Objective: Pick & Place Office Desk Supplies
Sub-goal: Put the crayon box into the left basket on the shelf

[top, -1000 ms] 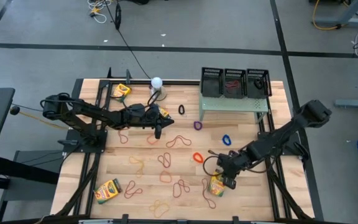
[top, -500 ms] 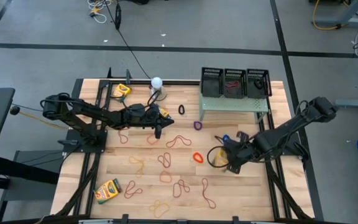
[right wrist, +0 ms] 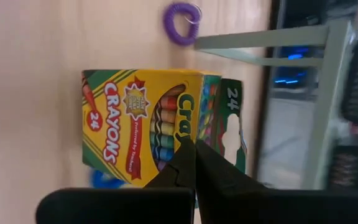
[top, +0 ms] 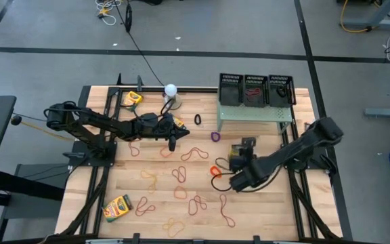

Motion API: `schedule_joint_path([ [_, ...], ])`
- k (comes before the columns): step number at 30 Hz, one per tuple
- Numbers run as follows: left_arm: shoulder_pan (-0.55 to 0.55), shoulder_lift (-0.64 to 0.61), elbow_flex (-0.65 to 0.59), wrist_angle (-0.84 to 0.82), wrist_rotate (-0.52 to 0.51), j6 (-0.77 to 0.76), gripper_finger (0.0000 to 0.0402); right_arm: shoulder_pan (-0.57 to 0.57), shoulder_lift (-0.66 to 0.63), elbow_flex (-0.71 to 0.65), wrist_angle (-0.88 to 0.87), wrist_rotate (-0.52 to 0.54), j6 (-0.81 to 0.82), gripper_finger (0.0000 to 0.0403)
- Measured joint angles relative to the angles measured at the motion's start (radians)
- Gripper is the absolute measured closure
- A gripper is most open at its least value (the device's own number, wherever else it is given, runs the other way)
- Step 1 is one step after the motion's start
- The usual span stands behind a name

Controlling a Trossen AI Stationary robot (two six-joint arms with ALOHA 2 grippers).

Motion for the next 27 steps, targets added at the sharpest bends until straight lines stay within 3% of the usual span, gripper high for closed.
schedule_joint_path([
  [5, 0.000, 0.000, 0.000, 0.000, 0.000, 0.016, 0.0392, 0.000, 0.099, 0.000, 0.001, 0.063, 0.007, 0.0403],
  [10, 0.000, 0.000, 0.000, -0.001, 0.017, 0.019, 0.0392, 0.012, 0.114, 0.001, 0.032, 0.075, 0.034, 0.0398],
  [27, 0.000, 0.000, 0.000, -0.002, 0.027, 0.030, 0.0392, 0.029, 0.111, 0.001, 0.038, 0.034, 0.034, 0.0289],
])
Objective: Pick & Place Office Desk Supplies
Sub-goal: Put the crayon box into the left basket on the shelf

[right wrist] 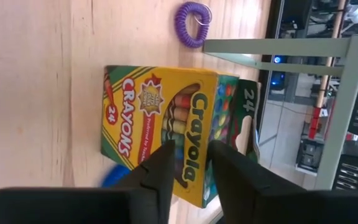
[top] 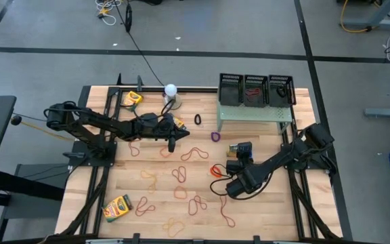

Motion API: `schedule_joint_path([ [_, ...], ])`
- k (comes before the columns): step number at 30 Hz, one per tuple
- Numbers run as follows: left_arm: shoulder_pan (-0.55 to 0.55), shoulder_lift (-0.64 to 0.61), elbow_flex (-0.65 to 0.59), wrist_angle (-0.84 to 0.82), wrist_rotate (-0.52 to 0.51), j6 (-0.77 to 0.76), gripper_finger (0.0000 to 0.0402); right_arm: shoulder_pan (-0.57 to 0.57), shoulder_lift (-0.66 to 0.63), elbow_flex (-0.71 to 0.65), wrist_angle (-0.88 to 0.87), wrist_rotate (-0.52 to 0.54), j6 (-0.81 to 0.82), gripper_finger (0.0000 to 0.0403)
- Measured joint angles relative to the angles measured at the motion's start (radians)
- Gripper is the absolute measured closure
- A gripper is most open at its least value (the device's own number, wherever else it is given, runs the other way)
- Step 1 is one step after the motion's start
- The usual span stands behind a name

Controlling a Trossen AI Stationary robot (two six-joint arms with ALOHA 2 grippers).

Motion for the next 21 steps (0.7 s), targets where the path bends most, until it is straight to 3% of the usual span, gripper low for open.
schedule_joint_path([
  [10, 0.000, 0.000, 0.000, 0.000, 0.000, 0.003, 0.0392, 0.004, -0.095, -0.001, 0.001, -0.025, -0.003, 0.0244],
  [21, 0.000, 0.000, 0.000, 0.000, -0.001, 0.006, 0.0392, 0.015, -0.276, -0.001, 0.014, -0.099, 0.065, 0.0238],
])
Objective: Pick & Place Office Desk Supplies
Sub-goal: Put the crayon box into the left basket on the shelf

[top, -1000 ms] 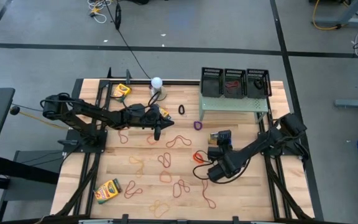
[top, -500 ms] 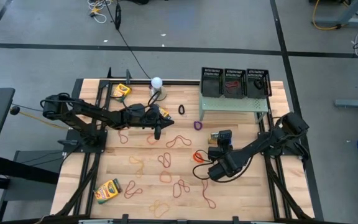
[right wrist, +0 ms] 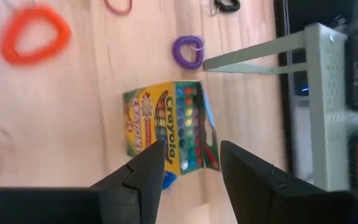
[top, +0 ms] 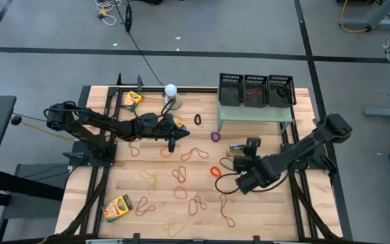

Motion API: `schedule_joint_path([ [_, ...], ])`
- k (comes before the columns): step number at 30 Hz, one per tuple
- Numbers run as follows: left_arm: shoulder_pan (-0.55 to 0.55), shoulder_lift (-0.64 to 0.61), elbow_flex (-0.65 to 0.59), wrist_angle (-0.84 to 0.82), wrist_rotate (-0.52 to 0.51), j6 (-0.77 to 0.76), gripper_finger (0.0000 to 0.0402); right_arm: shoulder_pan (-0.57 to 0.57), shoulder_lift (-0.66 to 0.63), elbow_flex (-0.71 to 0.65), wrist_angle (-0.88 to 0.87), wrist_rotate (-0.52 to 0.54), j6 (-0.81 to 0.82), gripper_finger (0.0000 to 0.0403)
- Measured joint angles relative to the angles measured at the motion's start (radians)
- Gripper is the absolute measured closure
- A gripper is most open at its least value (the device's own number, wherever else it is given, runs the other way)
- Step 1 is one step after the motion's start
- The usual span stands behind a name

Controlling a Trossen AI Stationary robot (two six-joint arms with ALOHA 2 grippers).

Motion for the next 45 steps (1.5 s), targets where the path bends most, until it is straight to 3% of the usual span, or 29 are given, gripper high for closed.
schedule_joint_path([
  [8, 0.001, 0.000, 0.000, 0.002, -0.001, 0.004, 0.0392, -0.100, -0.242, 0.000, 0.099, -0.189, 0.109, 0.0256],
  [13, 0.000, -0.001, 0.000, 0.058, -0.042, 0.003, 0.0393, -0.226, -0.332, 0.000, 0.256, -0.354, 0.016, 0.0322],
  [17, 0.000, -0.001, 0.000, 0.067, -0.047, 0.012, 0.0394, -0.334, -0.340, 0.000, 0.334, -0.562, -0.061, 0.0388],
  [19, 0.000, -0.001, 0.000, 0.069, -0.048, 0.012, 0.0394, -0.375, -0.320, 0.000, 0.331, -0.628, -0.065, 0.0394],
  [25, -0.009, -0.001, 0.000, 0.071, -0.045, 0.002, 0.0394, -0.421, -0.265, 0.013, 0.270, -0.676, -0.160, 0.0310],
  [33, -0.013, -0.001, 0.000, 0.027, -0.050, -0.001, 0.0393, -0.432, -0.176, 0.058, 0.156, -0.605, -0.278, 0.0192],
  [38, -0.013, -0.001, 0.000, 0.027, -0.049, -0.001, 0.0393, -0.451, -0.066, 0.058, 0.120, -0.608, -0.381, 0.0180],
  [45, -0.013, -0.001, 0.000, 0.026, -0.049, -0.002, 0.0393, -0.485, 0.057, 0.058, 0.122, -0.628, -0.435, 0.0192],
])
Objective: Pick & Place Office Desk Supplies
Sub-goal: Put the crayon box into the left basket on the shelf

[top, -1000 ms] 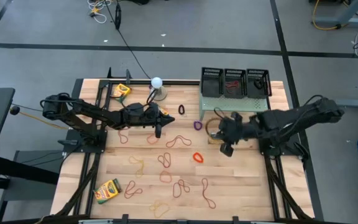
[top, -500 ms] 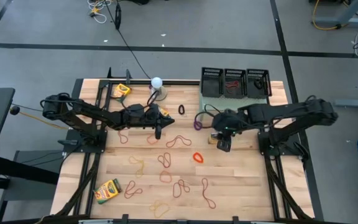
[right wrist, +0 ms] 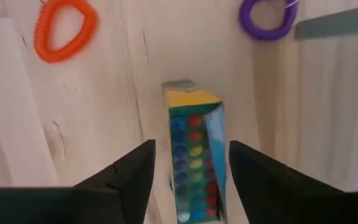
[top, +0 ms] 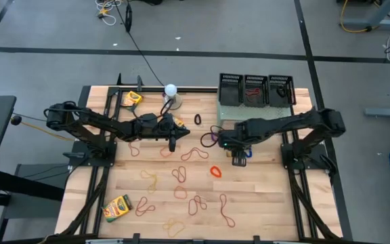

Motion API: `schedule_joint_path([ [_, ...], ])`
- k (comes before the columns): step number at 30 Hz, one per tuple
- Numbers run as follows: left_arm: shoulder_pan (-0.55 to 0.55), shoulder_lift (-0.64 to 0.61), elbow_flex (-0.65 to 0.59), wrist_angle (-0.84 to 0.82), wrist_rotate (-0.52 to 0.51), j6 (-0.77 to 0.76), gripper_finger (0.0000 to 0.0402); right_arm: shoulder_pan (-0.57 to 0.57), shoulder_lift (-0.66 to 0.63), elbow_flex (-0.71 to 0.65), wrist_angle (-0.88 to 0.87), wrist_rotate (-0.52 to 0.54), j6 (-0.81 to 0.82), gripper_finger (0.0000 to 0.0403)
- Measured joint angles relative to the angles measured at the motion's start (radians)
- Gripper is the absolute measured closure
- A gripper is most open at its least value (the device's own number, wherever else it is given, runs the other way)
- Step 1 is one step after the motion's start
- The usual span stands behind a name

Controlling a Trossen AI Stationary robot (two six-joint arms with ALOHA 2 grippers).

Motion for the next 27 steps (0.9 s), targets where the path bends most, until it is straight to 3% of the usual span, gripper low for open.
schedule_joint_path([
  [11, 0.000, 0.000, 0.000, 0.005, -0.012, -0.004, 0.0393, -0.005, 0.025, 0.000, 0.003, -0.034, 0.000, 0.0299],
  [16, 0.002, 0.000, 0.000, 0.023, -0.035, -0.004, 0.0392, -0.005, -0.028, 0.019, -0.053, -0.047, -0.008, 0.0316],
  [20, 0.002, 0.000, 0.000, 0.024, -0.037, -0.003, 0.0392, -0.005, -0.085, 0.139, -0.163, -0.084, -0.013, 0.0313],
  [27, 0.002, 0.000, 0.000, 0.025, -0.037, 0.005, 0.0392, -0.052, -0.103, 0.546, -0.279, -0.034, -0.058, 0.0312],
])
